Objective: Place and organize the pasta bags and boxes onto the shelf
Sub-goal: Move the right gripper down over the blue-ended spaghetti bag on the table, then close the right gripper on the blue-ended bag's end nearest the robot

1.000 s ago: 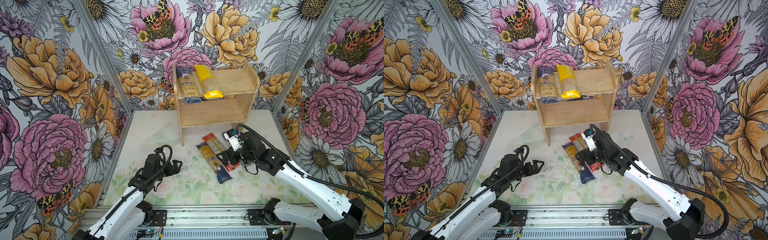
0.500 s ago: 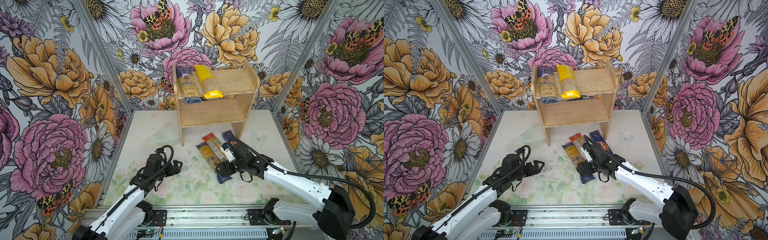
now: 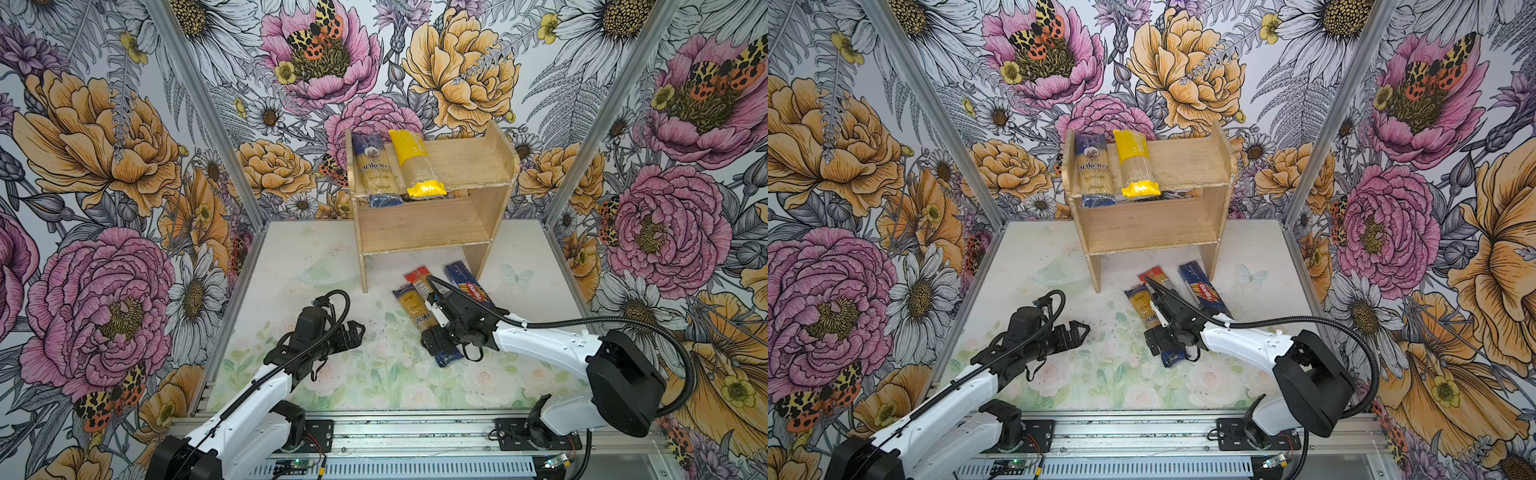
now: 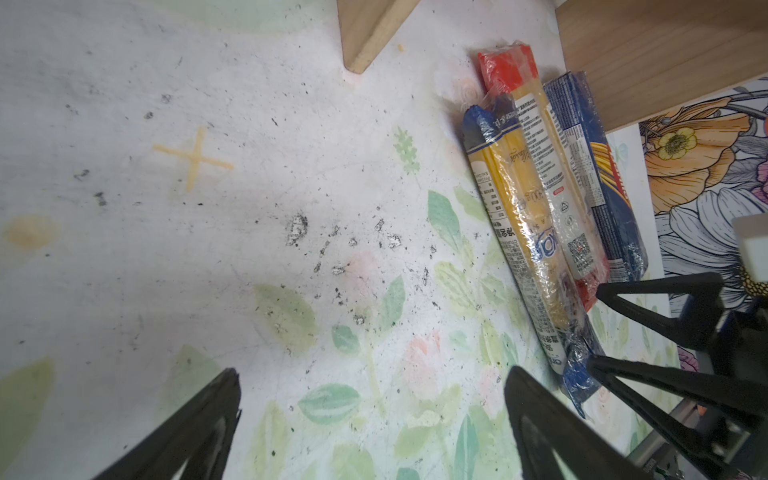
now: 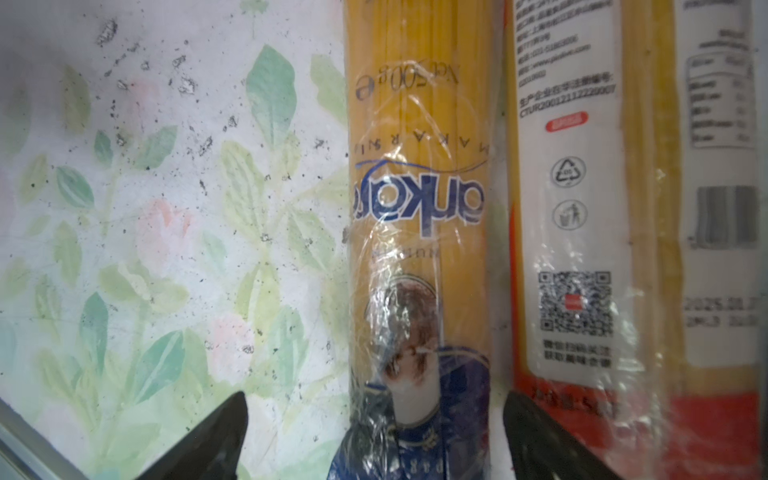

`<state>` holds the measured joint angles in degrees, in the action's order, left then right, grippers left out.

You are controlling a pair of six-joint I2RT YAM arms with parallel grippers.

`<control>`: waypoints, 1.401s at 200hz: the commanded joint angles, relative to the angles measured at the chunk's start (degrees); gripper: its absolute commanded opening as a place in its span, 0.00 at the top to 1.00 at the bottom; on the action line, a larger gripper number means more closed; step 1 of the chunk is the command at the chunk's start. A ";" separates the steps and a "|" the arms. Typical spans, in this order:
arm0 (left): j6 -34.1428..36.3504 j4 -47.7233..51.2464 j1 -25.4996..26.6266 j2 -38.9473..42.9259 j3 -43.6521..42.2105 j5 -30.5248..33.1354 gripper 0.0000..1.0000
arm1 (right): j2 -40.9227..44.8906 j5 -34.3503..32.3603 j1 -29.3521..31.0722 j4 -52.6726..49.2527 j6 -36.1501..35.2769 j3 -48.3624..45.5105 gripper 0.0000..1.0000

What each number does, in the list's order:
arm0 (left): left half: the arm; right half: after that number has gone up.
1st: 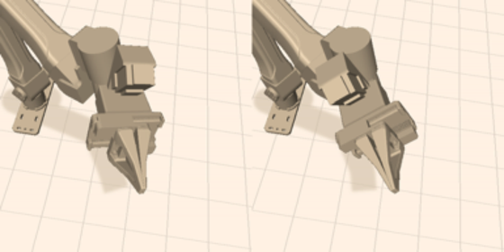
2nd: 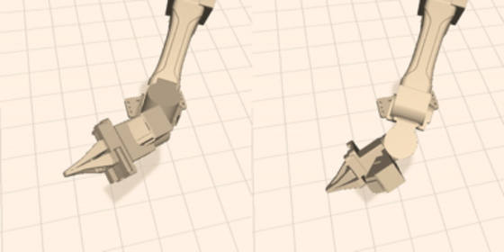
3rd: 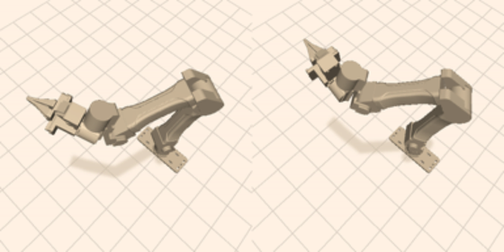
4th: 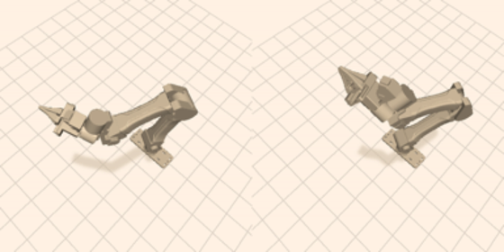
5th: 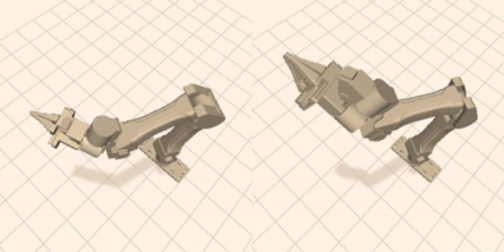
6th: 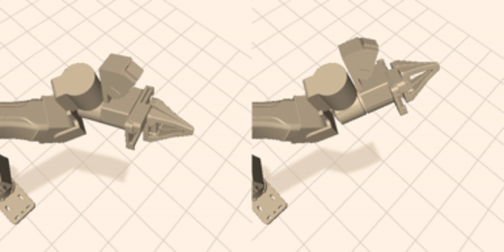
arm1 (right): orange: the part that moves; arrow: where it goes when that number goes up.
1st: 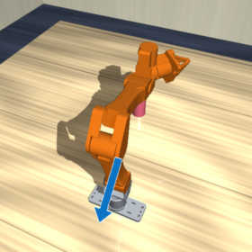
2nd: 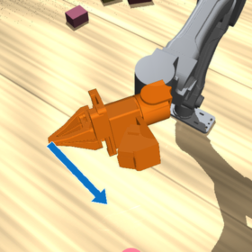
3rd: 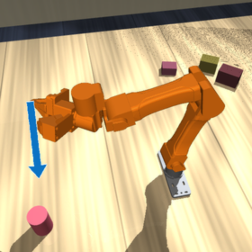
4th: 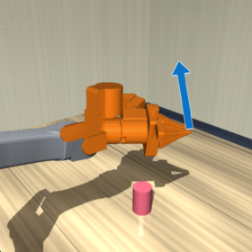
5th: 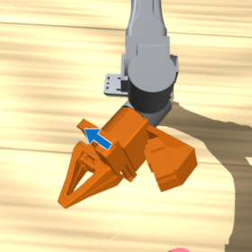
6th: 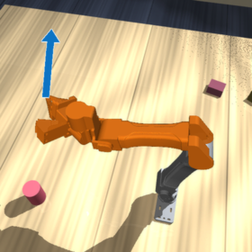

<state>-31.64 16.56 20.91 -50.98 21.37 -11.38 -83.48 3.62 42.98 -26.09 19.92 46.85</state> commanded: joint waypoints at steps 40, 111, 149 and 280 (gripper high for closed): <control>-0.34 -3.99 0.43 -2.68 0.74 0.72 0.01 | -5.54 -5.73 0.92 3.93 -1.72 1.31 0.03; -0.09 -5.39 0.36 -4.74 1.06 0.07 0.01 | -9.20 -6.09 0.88 6.38 -2.25 0.46 0.07; -0.03 -4.80 0.36 -4.12 1.01 0.37 0.01 | -11.66 -5.11 0.94 7.56 -2.02 -0.42 0.12; -0.07 -3.02 0.28 -1.40 0.83 0.72 0.01 | -9.39 -5.11 1.85 8.01 1.39 -5.60 0.16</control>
<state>-31.62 13.47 20.88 -53.21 21.37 -11.40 -92.27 -3.33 44.25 -13.76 18.61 43.99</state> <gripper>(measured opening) 0.987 0.844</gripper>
